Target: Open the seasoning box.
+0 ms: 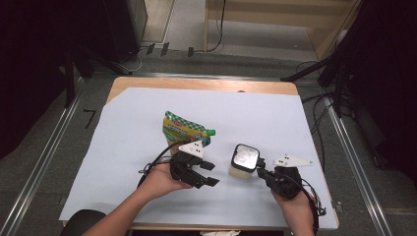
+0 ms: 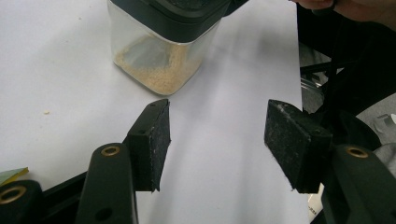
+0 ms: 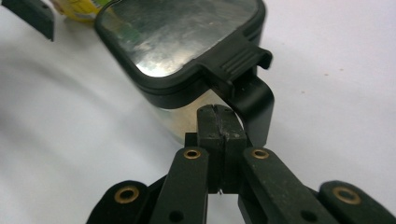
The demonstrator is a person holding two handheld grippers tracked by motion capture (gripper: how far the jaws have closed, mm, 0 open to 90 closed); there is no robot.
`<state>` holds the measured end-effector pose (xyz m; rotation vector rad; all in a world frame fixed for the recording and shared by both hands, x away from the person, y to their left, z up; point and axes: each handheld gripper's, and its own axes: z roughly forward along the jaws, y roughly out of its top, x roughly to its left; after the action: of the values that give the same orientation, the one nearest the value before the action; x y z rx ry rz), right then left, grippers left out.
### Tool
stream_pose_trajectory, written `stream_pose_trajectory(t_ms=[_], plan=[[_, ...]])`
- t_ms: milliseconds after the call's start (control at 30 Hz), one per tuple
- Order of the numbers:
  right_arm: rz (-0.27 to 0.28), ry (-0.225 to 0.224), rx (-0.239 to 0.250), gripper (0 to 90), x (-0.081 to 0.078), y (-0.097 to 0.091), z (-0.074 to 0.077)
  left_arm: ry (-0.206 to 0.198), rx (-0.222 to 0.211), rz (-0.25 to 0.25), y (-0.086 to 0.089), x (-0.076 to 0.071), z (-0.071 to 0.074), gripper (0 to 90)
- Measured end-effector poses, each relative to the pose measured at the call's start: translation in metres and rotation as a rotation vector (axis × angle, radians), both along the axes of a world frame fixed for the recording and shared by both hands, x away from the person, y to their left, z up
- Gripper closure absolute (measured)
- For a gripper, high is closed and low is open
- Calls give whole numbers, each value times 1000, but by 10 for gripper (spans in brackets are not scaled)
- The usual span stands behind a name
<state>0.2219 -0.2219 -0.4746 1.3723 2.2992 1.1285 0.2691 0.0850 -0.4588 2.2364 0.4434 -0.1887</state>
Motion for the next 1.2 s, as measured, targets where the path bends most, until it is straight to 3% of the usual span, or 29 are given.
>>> stream_pose_trajectory(t_ms=[467,600,667,700,733,767,900,1200], plan=[[-63,-21,-18,900,28,-15,-5,-11,2,-10,-5,-1,-2,419],[-60,-18,-4,900,26,-20,-2,-13,-4,-5,-4,-1,0,419],[-70,-42,-7,900,21,-25,3,-12,-5,0,-3,-1,0,419],[-107,-73,-29,900,18,-32,7,-8,-5,3,-3,0,0,419],[-107,-73,-29,900,18,-32,7,-4,-12,10,-3,0,0,419],[-146,-62,-10,900,23,-38,4,-7,-13,10,-3,0,0,420],[-160,-19,43,900,42,-36,-8,-15,-17,16,-5,-1,0,420],[-146,-12,33,900,62,-30,-19,-38,-10,28,-8,0,-2,412]])
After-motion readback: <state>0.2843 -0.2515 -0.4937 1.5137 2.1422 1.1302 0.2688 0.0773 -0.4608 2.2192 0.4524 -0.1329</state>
